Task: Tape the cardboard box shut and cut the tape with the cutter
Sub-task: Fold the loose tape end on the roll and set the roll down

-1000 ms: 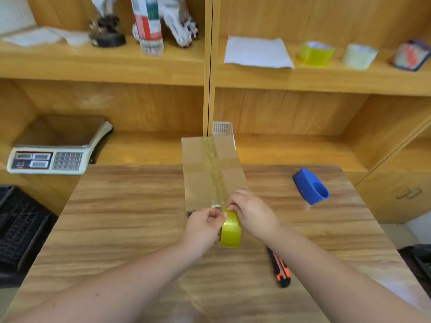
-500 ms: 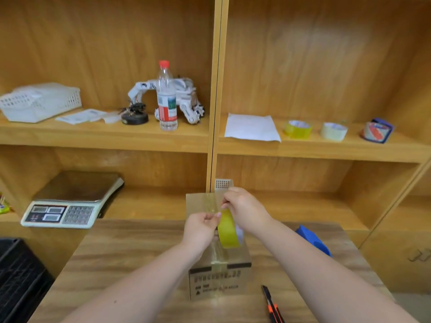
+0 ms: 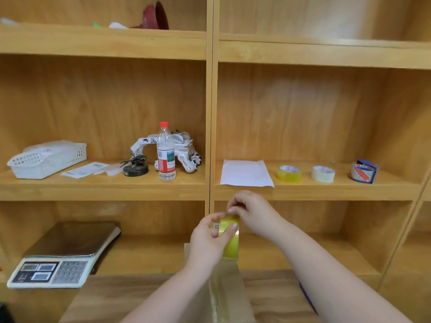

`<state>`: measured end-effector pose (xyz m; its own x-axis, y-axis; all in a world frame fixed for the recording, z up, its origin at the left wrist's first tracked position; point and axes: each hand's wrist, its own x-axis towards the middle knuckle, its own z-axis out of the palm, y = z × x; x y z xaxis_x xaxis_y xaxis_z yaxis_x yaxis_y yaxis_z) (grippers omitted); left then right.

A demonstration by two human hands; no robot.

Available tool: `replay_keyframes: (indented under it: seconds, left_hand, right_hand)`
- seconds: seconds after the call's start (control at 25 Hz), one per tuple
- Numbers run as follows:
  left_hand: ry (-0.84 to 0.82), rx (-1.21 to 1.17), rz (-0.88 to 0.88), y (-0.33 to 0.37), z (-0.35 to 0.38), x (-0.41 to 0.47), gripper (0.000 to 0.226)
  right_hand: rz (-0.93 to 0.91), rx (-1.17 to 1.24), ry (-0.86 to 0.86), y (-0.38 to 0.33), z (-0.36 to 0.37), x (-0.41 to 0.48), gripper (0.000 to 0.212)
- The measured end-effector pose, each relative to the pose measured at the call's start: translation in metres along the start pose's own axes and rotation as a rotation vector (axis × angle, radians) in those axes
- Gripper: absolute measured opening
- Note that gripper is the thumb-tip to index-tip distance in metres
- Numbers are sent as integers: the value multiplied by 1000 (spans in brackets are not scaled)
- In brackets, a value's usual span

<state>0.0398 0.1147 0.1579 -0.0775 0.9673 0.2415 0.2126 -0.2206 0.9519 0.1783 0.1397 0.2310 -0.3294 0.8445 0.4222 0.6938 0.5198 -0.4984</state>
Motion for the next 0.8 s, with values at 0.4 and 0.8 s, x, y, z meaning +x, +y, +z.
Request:
replay_keyframes:
  seconds: [0.4,0.8]
  left_hand:
    - [44,184,17,27,-8,17,38]
    - [83,30,261,59,-29,21,14]
  right_hand:
    - [5,108,44,-11,-11,16,16]
    - [44,484,292,-14,-26,2,36]
